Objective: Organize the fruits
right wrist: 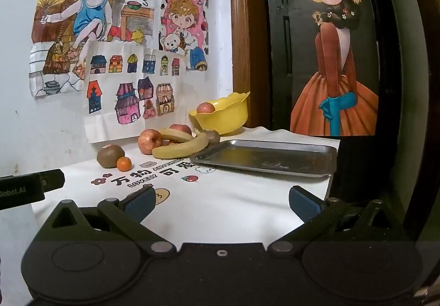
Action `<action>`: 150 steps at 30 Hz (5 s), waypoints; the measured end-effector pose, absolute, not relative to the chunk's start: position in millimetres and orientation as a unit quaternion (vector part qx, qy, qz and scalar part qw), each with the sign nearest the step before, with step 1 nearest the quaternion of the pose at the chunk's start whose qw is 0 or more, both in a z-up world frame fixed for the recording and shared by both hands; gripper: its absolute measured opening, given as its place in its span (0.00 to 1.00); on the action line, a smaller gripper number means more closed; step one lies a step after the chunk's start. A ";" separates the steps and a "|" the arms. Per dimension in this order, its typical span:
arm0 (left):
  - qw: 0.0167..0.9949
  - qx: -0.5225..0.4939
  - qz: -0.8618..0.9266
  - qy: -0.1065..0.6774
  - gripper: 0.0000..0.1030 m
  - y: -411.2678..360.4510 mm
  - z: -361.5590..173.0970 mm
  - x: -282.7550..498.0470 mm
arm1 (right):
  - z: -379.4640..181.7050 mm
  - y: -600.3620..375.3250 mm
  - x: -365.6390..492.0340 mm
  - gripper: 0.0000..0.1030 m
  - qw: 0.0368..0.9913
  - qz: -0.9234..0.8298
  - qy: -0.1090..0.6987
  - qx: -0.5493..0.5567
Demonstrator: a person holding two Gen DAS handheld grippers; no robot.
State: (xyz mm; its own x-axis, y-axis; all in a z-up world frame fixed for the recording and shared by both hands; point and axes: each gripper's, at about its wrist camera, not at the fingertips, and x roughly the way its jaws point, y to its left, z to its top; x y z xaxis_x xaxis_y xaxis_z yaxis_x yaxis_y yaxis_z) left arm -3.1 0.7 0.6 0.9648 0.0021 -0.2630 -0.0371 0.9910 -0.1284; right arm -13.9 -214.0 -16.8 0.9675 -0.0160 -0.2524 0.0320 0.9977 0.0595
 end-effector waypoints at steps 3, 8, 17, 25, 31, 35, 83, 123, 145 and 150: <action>0.989 -0.066 0.010 0.132 1.00 0.9 0.8 -3.3 | -17.4 -212.9 -14.8 0.99 0.991 -0.012 0.127 0.031; 0.989 -0.067 0.010 0.133 1.00 3.4 -1.5 -1.0 | -17.8 -214.2 -14.1 0.99 0.991 -0.014 0.127 0.031; 0.989 -0.066 0.009 0.134 1.00 3.7 -2.9 -3.4 | -17.5 -213.9 -14.1 0.99 0.991 -0.014 0.129 0.029; 0.989 -0.067 0.010 0.134 1.00 6.1 -3.6 -1.5 | -18.3 -214.0 -14.0 0.99 0.991 -0.014 0.129 0.029; 0.989 -0.067 0.010 0.135 1.00 4.7 -2.8 -0.2 | -18.6 -213.9 -13.6 0.99 0.991 -0.014 0.130 0.029; 0.988 -0.067 0.011 0.135 1.00 5.9 -2.7 0.0 | -18.4 -213.3 -13.4 0.99 0.991 -0.014 0.130 0.028; 0.980 0.015 -0.069 0.184 1.00 82.1 12.4 167.1 | 31.6 -153.4 213.8 0.99 0.921 0.294 0.235 -0.105; 0.947 -0.061 -0.118 0.293 0.77 74.1 -23.1 276.3 | -35.6 -78.2 297.7 0.36 0.868 0.383 0.285 -0.135; 0.941 -0.050 -0.114 0.315 0.80 64.2 -25.9 288.3 | -32.9 -115.7 284.7 0.33 0.877 0.354 0.289 -0.151; 0.941 -0.032 -0.107 0.319 0.80 55.8 -26.3 289.7 | -34.7 -127.7 281.6 0.33 0.879 0.351 0.289 -0.142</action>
State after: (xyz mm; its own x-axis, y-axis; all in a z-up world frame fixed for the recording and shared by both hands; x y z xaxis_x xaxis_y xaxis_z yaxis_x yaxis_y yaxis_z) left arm 289.7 55.8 -26.3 0.7731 -0.2227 -0.5939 0.1815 0.9749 -0.1293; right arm 281.6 -127.7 -34.7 0.5868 0.5356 -0.6073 -0.6995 0.7131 -0.0470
